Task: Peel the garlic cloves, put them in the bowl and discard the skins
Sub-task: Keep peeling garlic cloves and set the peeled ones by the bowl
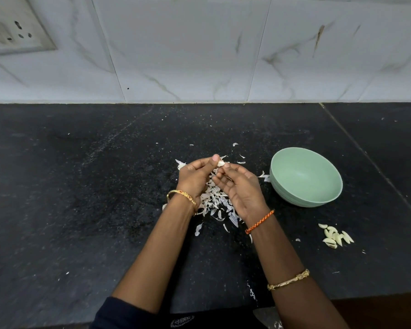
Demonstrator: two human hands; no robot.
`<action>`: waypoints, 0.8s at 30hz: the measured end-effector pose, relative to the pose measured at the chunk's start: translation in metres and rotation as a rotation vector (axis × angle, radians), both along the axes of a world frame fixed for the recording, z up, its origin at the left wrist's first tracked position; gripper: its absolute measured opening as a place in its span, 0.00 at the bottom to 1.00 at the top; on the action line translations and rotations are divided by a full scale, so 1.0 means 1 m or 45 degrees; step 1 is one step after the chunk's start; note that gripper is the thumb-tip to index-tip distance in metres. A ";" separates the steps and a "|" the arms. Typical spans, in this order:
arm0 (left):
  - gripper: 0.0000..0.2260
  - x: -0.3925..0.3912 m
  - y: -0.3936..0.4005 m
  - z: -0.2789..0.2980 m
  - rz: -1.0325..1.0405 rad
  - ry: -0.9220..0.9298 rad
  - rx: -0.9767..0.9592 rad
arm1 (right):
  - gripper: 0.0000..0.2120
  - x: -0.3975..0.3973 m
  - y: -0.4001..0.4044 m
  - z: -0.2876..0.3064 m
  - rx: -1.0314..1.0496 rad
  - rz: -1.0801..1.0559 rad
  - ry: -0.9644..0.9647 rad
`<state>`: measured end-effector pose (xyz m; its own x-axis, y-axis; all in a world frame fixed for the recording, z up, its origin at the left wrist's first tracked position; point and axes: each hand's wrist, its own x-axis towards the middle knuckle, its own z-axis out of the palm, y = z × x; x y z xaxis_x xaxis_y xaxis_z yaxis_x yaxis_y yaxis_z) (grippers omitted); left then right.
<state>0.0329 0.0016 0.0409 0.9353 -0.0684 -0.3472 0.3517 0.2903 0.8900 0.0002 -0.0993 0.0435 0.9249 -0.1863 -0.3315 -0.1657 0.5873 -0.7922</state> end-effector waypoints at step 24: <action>0.02 0.000 0.006 -0.002 -0.012 -0.510 0.595 | 0.07 0.001 0.000 -0.002 -1.175 0.022 -0.027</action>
